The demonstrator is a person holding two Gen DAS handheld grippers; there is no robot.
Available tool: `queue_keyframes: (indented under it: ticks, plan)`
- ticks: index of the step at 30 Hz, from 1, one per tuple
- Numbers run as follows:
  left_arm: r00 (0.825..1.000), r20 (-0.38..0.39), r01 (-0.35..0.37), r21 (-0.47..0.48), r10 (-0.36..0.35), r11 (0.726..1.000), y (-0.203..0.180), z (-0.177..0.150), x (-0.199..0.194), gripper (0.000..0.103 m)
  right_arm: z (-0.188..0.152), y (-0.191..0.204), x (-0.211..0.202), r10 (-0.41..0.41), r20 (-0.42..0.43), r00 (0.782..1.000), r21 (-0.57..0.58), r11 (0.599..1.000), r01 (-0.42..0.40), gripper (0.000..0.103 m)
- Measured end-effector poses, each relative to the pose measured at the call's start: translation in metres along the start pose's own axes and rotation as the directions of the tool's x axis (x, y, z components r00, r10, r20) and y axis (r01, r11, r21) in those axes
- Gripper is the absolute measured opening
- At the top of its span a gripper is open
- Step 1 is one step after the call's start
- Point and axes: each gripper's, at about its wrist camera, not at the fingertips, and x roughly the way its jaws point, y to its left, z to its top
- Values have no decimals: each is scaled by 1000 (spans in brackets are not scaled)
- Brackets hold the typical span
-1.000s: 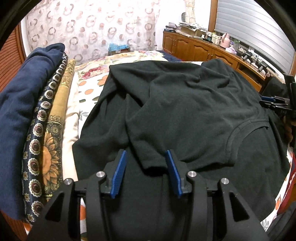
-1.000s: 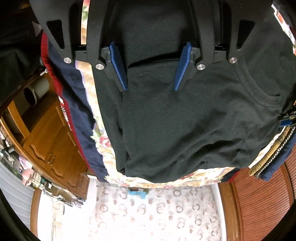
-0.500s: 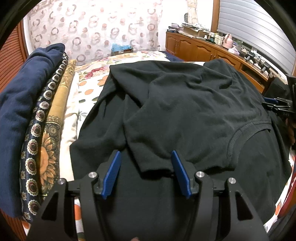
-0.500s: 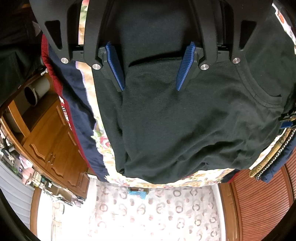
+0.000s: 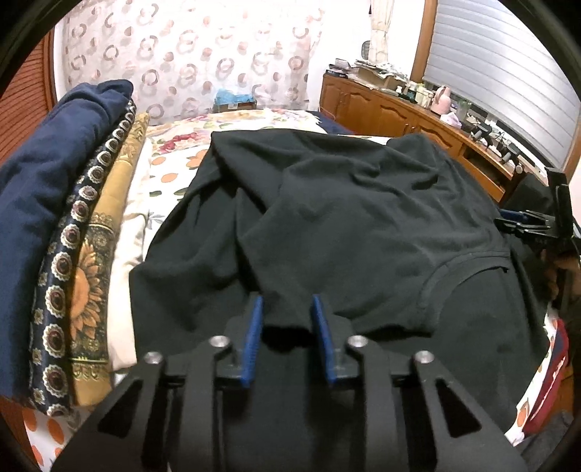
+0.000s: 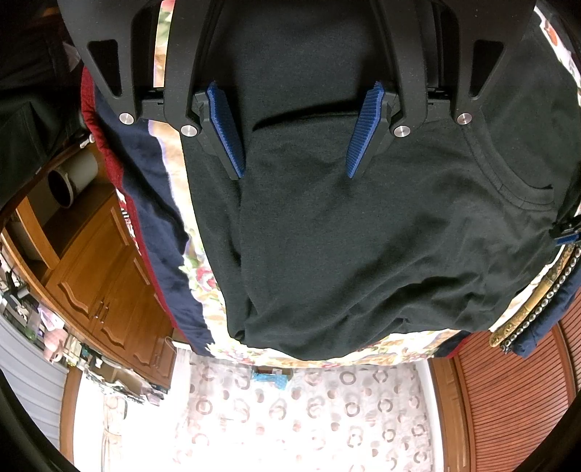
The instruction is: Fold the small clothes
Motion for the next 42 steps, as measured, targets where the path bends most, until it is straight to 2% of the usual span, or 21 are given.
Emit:
queue_keyframes:
  ticks: [6,13,16,19,20,23,24,26,30,35,42]
  plan:
    - [1000,-11,6,-22,-7,1000,3,1,3,20,1,1,-1,1,-1,1000,-5,1000,-1,59]
    - [1000,-19,-4,-18,4,1000,2,3,4,20,-2,-22,-19,18,22,1000,71,997,-20,59]
    - [1000,-18,-4,-20,3,1000,2,3,5,20,-3,-28,-19,28,6,1000,87,996,-29,58]
    - [1000,-9,13,-13,-13,1000,1,3,3,17,-3,-24,-16,37,0,999,78,996,-37,51]
    - [1000,-3,24,-11,-24,1000,0,3,2,9,-3,-21,-15,42,0,999,71,997,-42,48]
    - [999,16,29,-10,-29,1000,-3,4,-3,3,-2,-11,-11,27,-1,1000,30,999,-27,38]
    - [999,29,32,-7,-32,999,-3,5,-6,2,-2,-9,-10,22,1,1000,19,1000,-22,33]
    - [997,62,38,-2,-38,999,-6,7,-14,1,1,-5,-10,24,12,1000,3,1000,-24,10]
    - [991,118,54,6,-55,999,-13,11,-35,1,5,0,-23,29,74,997,-29,999,-27,3]
    - [982,171,82,8,-82,997,-19,13,-60,0,7,-1,-42,33,144,989,-21,999,-30,1]
    - [964,243,115,-12,-109,993,-20,1,-103,0,11,-5,-88,60,261,963,9,998,-64,1]
